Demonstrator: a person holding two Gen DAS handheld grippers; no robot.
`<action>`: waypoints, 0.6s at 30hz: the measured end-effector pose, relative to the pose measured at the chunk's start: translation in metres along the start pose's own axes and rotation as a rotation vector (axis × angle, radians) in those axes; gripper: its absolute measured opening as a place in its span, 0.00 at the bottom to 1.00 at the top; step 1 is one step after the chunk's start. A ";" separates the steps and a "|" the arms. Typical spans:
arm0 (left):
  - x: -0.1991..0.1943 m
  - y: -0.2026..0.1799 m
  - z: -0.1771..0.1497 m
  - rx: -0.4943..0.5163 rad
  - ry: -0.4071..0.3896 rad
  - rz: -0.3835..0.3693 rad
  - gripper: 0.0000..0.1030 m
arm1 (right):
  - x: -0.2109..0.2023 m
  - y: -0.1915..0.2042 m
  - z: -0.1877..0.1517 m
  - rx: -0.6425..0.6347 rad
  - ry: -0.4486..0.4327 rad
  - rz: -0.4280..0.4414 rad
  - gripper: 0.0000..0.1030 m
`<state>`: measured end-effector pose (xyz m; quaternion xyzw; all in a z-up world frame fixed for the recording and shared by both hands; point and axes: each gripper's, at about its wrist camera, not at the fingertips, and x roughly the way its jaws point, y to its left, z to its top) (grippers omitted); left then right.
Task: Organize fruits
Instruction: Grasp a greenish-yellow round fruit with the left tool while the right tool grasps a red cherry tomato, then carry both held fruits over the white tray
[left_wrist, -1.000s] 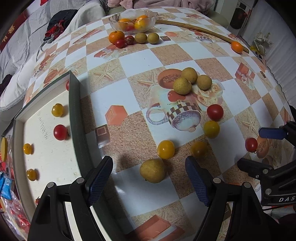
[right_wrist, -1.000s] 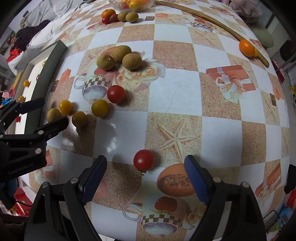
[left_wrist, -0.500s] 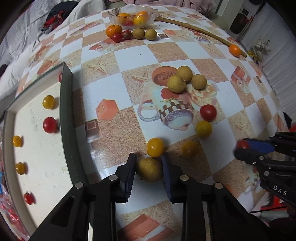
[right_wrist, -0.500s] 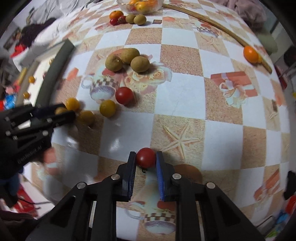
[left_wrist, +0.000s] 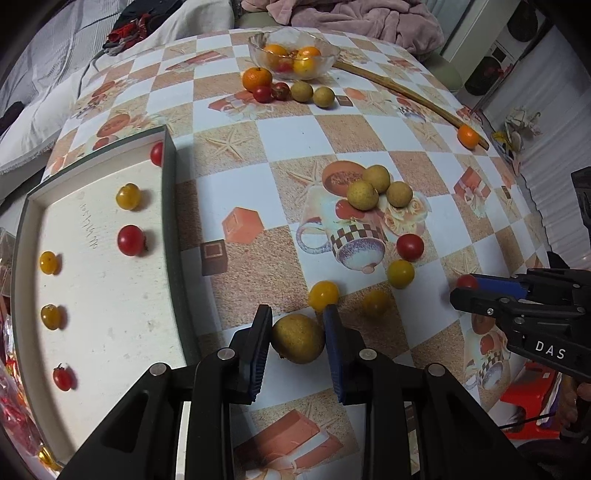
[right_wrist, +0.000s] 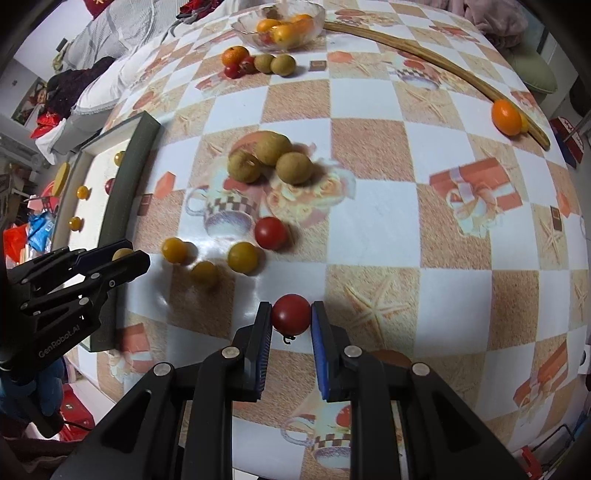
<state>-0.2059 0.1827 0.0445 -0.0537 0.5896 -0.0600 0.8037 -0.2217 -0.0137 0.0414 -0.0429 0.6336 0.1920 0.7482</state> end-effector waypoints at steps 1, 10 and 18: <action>-0.002 0.002 0.000 -0.005 -0.004 -0.001 0.29 | 0.001 0.004 0.003 -0.007 -0.003 0.003 0.22; -0.024 0.027 -0.008 -0.071 -0.048 0.015 0.29 | 0.003 0.038 0.026 -0.076 -0.017 0.022 0.22; -0.040 0.068 -0.024 -0.171 -0.069 0.065 0.29 | 0.008 0.086 0.049 -0.179 -0.020 0.059 0.22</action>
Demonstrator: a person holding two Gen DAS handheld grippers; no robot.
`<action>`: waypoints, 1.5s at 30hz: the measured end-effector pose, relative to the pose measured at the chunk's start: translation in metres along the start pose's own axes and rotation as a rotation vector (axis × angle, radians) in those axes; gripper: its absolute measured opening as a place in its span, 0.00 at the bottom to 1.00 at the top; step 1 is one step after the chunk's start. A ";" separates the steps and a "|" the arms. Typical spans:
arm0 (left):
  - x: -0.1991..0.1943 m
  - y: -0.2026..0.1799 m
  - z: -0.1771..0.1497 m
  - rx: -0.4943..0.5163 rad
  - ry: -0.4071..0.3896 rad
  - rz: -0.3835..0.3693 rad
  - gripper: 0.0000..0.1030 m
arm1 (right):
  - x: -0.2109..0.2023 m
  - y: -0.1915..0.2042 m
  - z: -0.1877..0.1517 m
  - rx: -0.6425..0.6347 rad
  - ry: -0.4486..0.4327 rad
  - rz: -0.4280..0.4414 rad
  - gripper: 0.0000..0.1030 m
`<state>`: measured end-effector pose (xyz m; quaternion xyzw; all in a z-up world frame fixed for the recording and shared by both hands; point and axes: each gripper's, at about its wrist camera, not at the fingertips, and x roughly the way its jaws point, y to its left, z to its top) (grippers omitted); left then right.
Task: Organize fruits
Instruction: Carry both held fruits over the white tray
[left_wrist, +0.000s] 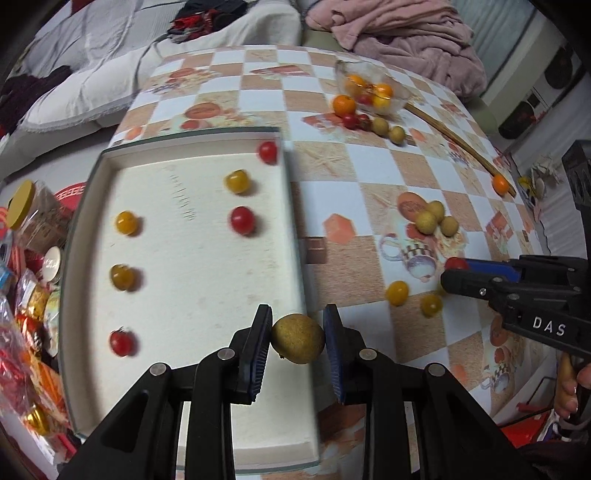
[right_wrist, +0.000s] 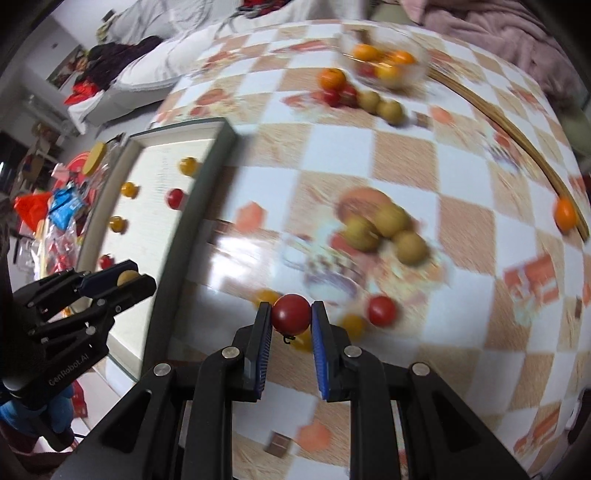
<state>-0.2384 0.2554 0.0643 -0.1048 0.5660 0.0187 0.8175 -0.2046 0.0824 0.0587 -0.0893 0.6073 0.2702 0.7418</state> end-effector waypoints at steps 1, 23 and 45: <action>-0.001 0.008 -0.002 -0.018 -0.002 0.011 0.29 | 0.002 0.010 0.006 -0.023 -0.002 0.010 0.22; 0.004 0.106 -0.050 -0.231 0.038 0.144 0.29 | 0.073 0.137 0.054 -0.294 0.088 0.088 0.22; 0.006 0.112 -0.049 -0.168 0.009 0.121 0.70 | 0.091 0.149 0.059 -0.371 0.104 0.046 0.56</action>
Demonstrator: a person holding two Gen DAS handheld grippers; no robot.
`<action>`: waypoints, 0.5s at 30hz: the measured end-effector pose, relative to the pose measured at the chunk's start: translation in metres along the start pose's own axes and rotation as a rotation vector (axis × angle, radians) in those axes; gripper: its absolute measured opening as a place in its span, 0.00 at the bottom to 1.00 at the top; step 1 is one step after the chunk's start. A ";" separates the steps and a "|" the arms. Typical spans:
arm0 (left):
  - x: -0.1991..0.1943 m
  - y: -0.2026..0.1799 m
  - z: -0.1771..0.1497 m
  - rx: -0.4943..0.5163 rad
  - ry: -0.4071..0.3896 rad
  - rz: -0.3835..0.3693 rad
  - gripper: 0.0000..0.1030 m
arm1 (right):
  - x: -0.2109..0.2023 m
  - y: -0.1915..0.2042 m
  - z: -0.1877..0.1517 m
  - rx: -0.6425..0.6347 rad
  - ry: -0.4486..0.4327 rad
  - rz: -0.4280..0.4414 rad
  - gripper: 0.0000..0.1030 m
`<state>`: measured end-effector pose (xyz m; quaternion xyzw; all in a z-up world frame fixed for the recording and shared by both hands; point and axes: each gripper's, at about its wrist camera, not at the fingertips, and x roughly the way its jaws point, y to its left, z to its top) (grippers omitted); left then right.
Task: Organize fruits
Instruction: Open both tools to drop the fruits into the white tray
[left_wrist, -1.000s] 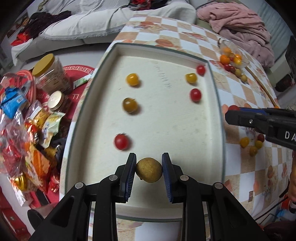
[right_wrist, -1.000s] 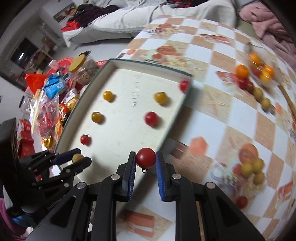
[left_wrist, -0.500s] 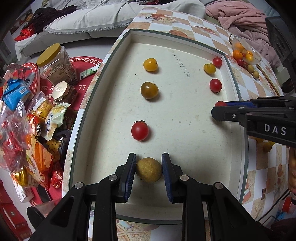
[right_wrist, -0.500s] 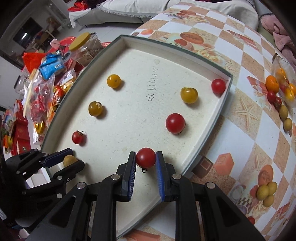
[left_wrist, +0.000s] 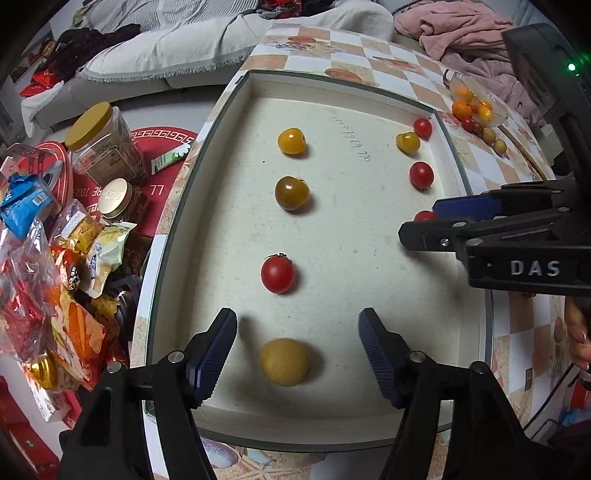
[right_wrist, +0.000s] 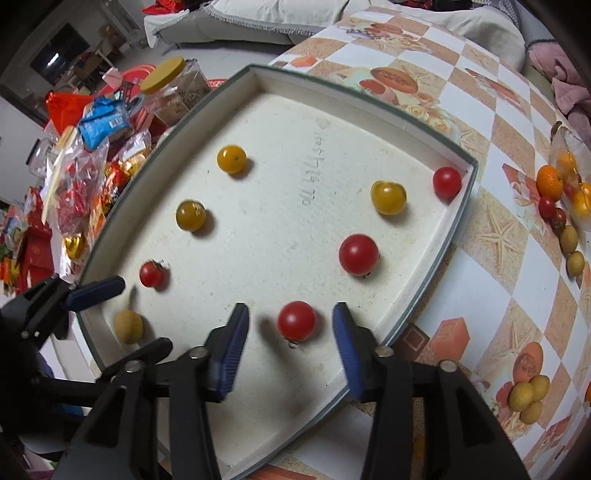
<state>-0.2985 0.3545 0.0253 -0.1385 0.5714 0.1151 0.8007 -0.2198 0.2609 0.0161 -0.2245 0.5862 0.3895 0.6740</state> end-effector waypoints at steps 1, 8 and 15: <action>-0.001 0.000 0.000 0.001 -0.004 -0.002 0.70 | -0.005 0.000 0.001 0.006 -0.015 0.017 0.67; 0.000 -0.006 0.003 0.028 0.020 -0.013 0.70 | -0.035 -0.012 0.001 0.074 -0.108 0.039 0.88; -0.007 -0.034 0.016 0.104 -0.010 0.006 0.70 | -0.052 -0.052 -0.022 0.204 -0.127 -0.005 0.88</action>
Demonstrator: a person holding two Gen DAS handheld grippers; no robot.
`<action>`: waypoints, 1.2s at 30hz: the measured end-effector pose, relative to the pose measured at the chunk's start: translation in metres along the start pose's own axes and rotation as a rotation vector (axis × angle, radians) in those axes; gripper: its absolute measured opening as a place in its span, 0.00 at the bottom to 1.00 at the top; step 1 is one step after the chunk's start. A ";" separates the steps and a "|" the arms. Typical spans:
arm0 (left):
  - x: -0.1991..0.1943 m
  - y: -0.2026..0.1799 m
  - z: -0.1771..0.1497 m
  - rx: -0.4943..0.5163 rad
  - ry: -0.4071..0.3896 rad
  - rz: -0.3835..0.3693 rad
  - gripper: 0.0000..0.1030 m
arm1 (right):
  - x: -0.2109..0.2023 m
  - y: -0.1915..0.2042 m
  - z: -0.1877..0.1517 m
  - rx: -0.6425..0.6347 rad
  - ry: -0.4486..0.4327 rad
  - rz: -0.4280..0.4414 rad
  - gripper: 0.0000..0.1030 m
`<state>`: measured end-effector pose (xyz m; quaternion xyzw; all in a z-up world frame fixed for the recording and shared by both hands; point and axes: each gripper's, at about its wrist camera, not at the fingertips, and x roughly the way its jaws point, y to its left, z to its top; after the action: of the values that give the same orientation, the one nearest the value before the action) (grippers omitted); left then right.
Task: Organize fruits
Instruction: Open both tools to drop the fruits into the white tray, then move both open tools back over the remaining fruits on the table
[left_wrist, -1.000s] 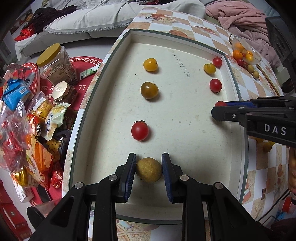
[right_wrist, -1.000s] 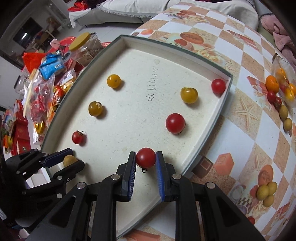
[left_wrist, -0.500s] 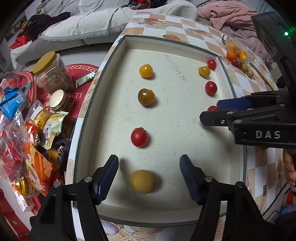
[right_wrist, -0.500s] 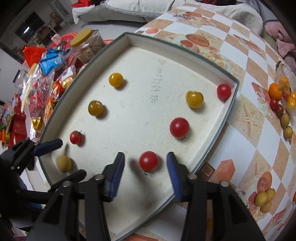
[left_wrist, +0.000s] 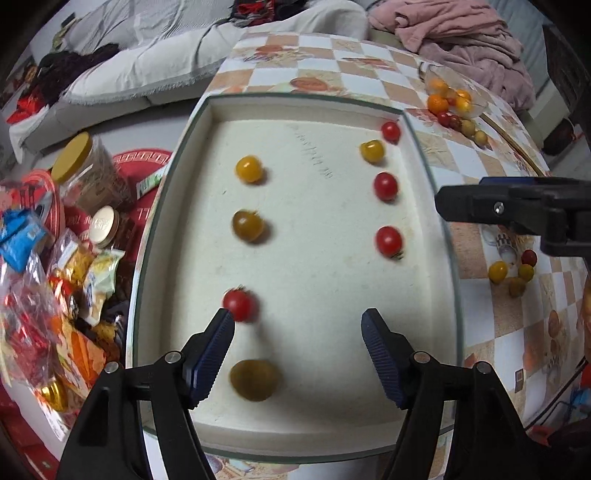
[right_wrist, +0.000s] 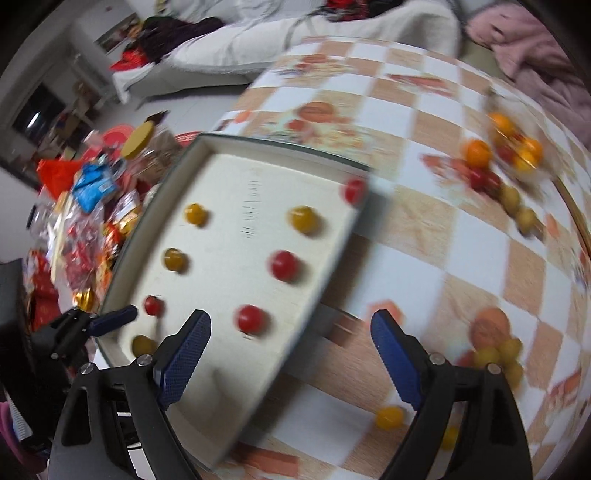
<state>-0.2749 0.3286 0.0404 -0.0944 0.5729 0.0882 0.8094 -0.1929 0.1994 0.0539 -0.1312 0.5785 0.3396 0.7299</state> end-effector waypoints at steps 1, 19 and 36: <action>-0.002 -0.006 0.003 0.019 -0.005 0.000 0.70 | -0.002 -0.007 -0.003 0.020 -0.001 -0.009 0.88; -0.011 -0.140 0.028 0.321 -0.029 -0.126 0.70 | -0.047 -0.138 -0.108 0.298 0.035 -0.210 0.88; 0.039 -0.183 0.028 0.377 0.041 -0.115 0.70 | -0.029 -0.143 -0.127 0.137 0.035 -0.213 0.71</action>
<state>-0.1906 0.1598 0.0220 0.0244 0.5894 -0.0688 0.8045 -0.1992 0.0104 0.0145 -0.1476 0.5957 0.2176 0.7589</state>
